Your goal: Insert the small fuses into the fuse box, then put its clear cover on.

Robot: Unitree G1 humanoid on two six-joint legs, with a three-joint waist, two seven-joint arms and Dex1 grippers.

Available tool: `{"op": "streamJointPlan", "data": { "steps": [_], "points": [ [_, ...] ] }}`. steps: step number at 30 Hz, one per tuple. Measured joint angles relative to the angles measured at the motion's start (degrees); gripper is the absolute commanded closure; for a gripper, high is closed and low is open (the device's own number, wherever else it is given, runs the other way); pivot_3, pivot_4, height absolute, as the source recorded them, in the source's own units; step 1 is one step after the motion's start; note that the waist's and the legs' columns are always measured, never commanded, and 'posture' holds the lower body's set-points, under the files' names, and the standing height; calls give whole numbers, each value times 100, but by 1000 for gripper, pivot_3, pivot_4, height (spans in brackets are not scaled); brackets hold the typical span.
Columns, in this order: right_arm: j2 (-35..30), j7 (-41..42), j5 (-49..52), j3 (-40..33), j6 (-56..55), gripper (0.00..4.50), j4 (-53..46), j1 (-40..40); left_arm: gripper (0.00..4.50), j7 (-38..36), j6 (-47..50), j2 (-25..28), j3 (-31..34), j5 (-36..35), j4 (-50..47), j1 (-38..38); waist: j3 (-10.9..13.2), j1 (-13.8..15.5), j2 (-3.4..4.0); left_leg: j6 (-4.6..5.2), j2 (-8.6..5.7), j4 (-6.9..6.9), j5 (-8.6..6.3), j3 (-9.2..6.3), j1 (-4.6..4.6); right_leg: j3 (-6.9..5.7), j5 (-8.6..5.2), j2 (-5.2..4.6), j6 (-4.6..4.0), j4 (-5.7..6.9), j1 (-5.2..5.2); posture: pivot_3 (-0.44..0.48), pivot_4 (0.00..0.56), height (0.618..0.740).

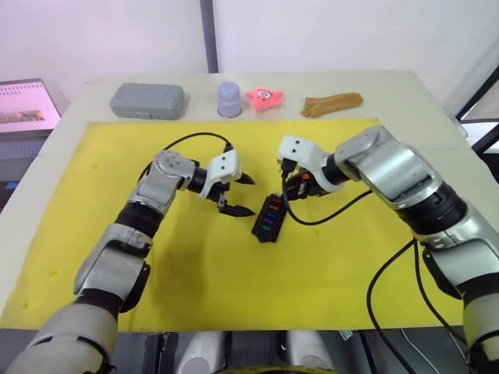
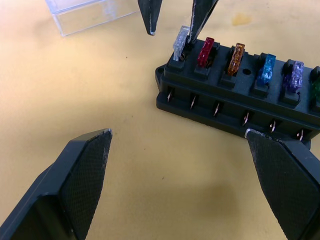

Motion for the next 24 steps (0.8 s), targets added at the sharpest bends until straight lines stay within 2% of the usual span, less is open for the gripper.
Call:
{"op": "streamJointPlan", "data": {
  "steps": [7,13,16,19,20,24],
  "points": [
    [-248,-88,345,-882,-99,3095,-671,319,0,11,11,18,101,-2,-6,-1,0,14,0,0,-1,1,0,0,-1,0,0,-1,0,-1,2,0,150,740],
    [-102,-590,383,-1694,-1428,3095,-1146,1660,0,32,11,18,160,-2,-7,-2,-1,15,-1,0,-1,2,0,3,2,0,1,-2,1,0,5,0,150,740],
    [279,-952,437,-2022,-1794,3095,-1076,2096,0,42,12,12,179,-2,-7,-2,0,4,-1,0,1,1,0,3,3,0,1,0,1,2,2,0,150,740],
    [498,-1210,518,-2292,-1925,3929,-1068,2226,0,49,14,2,197,-2,-8,-2,0,-8,-1,0,1,0,0,2,3,0,1,0,1,2,1,0,150,740],
    [541,-1290,534,-2380,-1973,4431,-1065,2299,0,49,17,3,203,-2,-11,0,0,-8,-1,0,1,0,0,1,3,0,1,0,1,2,2,0,150,740],
    [661,-1418,624,-2433,-2002,4478,-1001,2557,0,49,26,11,226,-2,-56,37,0,8,-1,0,0,2,0,0,3,0,1,0,1,1,5,0,150,740]
  ]
}}
